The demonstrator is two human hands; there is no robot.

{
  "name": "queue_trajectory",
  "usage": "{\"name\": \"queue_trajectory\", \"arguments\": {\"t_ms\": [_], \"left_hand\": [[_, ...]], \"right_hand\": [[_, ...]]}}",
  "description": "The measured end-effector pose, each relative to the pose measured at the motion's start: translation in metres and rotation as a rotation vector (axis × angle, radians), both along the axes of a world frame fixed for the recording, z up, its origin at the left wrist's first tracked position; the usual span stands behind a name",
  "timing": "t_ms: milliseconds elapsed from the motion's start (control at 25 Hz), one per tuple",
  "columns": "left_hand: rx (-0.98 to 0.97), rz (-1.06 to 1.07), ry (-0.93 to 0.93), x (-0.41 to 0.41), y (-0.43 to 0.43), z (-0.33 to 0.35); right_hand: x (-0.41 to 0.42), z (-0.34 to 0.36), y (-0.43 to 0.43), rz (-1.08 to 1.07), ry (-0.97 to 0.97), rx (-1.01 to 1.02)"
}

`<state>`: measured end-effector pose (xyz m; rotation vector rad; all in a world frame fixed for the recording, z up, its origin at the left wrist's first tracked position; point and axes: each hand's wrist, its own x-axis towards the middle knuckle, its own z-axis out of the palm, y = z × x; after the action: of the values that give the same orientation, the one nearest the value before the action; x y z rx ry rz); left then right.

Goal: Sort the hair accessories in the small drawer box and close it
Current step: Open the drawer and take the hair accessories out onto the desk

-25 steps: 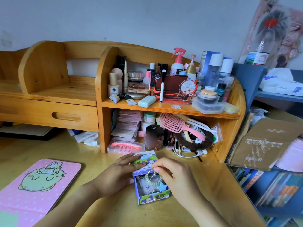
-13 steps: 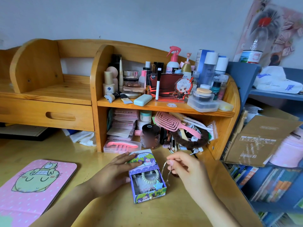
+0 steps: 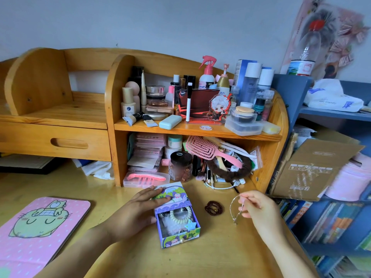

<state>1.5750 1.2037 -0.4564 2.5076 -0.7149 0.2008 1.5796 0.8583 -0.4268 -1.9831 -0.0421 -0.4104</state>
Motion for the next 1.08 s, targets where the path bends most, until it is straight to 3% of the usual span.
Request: {"name": "queue_trajectory", "arguments": {"t_ms": [480, 1080], "left_hand": [[-0.011, 0.005, -0.003, -0.001, 0.000, 0.000], [-0.025, 0.003, -0.002, 0.001, 0.001, -0.003]], "right_hand": [[0.028, -0.031, 0.001, -0.205, 0.029, -0.292], [0.027, -0.037, 0.007, -0.182, -0.022, -0.557]]}}
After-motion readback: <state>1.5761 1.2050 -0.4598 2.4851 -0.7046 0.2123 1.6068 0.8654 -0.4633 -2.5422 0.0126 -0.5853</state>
